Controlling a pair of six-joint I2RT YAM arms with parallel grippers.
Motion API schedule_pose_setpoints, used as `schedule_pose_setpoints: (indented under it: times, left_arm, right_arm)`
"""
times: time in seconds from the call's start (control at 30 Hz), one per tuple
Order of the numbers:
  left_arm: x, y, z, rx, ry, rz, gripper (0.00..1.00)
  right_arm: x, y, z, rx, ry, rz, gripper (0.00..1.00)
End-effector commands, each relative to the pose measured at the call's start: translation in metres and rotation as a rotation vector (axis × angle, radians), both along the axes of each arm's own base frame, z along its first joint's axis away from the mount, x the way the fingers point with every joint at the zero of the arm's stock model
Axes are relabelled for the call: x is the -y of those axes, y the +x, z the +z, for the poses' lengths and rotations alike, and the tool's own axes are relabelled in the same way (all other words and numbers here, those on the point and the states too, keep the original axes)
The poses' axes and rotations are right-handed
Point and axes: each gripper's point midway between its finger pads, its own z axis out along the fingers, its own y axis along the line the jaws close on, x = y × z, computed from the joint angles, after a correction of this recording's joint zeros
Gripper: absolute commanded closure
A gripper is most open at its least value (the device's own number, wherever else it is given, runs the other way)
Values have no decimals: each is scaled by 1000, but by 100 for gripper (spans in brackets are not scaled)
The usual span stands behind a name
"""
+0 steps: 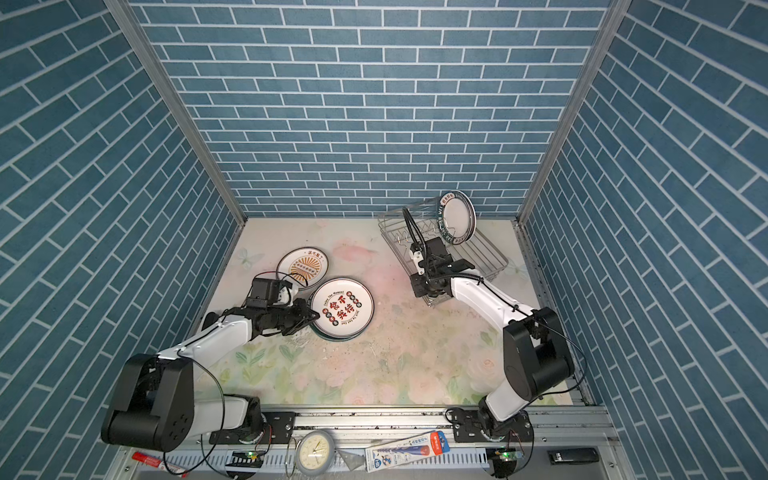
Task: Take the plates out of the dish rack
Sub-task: 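Lower the red-lettered plate flat onto the plate stack with the left gripper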
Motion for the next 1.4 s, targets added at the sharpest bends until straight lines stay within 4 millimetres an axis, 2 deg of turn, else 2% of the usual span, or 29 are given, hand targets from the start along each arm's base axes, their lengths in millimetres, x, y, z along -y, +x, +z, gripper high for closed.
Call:
schedule_pose_setpoints:
  times: [0.0, 0.23, 0.33, 0.5, 0.7, 0.93, 1.07, 1.23, 1.37]
  left_arm:
    - [-9, -12, -21, -51, 65, -2, 100]
    - [-9, -10, -23, -56, 64, -6, 100]
    - [-9, -11, -23, -56, 65, -8, 100]
    - [-8, -9, -23, -54, 62, -10, 100]
    - [-8, -8, -23, -58, 62, -9, 100]
    - [-7, -7, -23, -66, 60, -7, 100]
    - [-8, -9, -25, -77, 66, -9, 99]
    - [-12, -9, -27, -92, 89, 0, 83]
    - [-14, -8, -27, -100, 103, 3, 64]
  right_arm:
    - [30, -49, -33, -239, -26, -214, 100]
    - [35, -74, -53, -278, -104, -207, 100]
    - [45, -81, -53, -263, -179, -225, 100]
    - [57, -81, -48, -226, -258, -253, 100]
    - [50, -90, -51, -213, -308, -247, 100]
    - [33, -104, -65, -245, -287, -209, 100]
    - [32, -108, -67, -250, -284, -210, 100]
    - [32, -110, -66, -243, -276, -208, 100]
    - [28, -108, -63, -237, -264, -202, 100]
